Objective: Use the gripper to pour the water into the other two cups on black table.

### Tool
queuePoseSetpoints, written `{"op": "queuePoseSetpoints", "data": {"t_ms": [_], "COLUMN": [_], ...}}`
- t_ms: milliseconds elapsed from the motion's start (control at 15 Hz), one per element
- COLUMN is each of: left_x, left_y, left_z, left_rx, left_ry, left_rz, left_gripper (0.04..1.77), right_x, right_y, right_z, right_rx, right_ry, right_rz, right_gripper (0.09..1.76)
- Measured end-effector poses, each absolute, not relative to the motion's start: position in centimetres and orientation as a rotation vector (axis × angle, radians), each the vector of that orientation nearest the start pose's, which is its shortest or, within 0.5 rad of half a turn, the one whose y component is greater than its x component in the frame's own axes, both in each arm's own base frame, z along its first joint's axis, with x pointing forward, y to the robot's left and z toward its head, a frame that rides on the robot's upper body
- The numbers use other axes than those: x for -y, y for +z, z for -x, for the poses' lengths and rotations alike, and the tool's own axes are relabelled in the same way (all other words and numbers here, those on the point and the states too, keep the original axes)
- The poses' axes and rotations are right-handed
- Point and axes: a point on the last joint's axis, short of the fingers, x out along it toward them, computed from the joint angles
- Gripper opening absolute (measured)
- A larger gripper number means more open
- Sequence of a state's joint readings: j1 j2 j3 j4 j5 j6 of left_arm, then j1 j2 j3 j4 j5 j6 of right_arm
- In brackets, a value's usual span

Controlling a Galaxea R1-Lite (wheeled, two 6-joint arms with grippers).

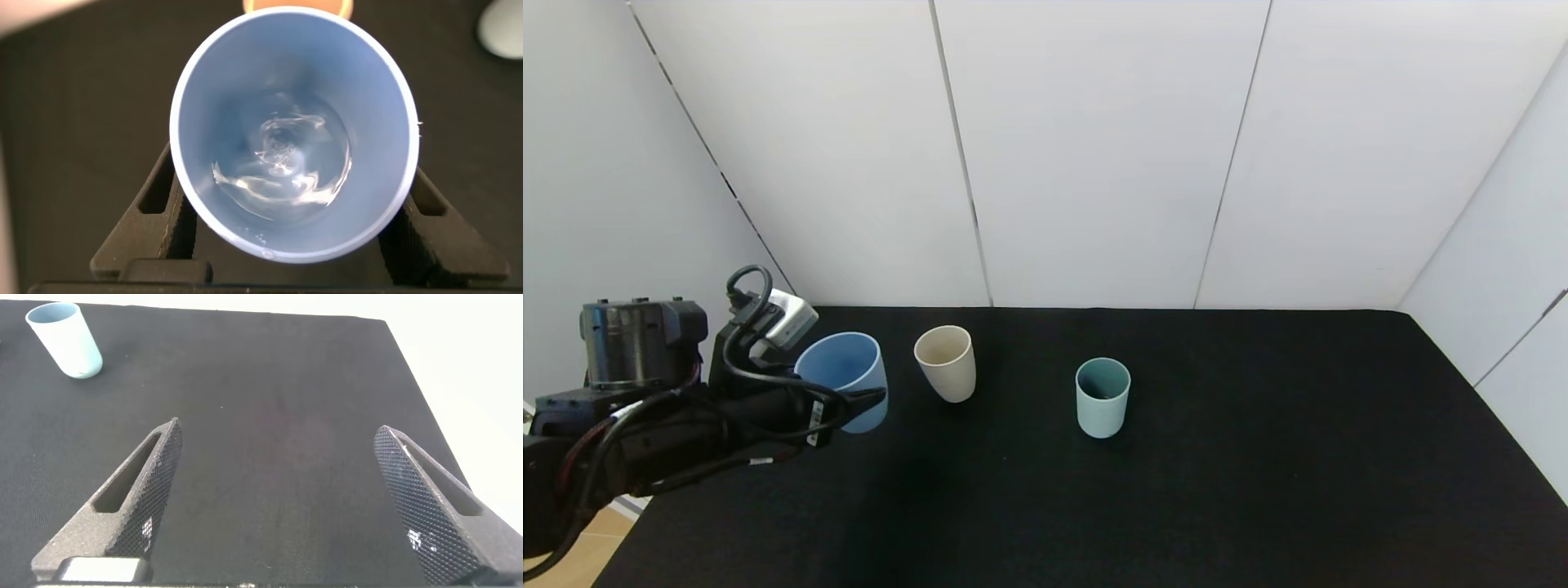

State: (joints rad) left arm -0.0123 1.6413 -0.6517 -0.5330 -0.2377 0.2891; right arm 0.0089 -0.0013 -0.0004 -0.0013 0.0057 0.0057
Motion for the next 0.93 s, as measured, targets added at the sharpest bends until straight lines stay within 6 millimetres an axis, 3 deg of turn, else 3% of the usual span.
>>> {"op": "queuePoseSetpoints", "data": {"t_ms": [400, 933], "left_x": [-1.2, -1.8], "left_y": [18.0, 19.7], "left_z": [-30.2, -34.2], "left_rx": [-0.461, -0.528], "left_ry": [-0.294, -0.316], "left_rz": [-0.341, -0.446], "left_gripper": [1.23, 1.23], "right_x": [0.0, 0.0], "right_y": [7.6, 7.6], "right_z": [2.3, 2.3], "right_rx": [0.003, 0.003], "right_ry": [0.014, 0.014], "right_rz": [-0.006, -0.006], "right_gripper": [1.71, 1.71]}}
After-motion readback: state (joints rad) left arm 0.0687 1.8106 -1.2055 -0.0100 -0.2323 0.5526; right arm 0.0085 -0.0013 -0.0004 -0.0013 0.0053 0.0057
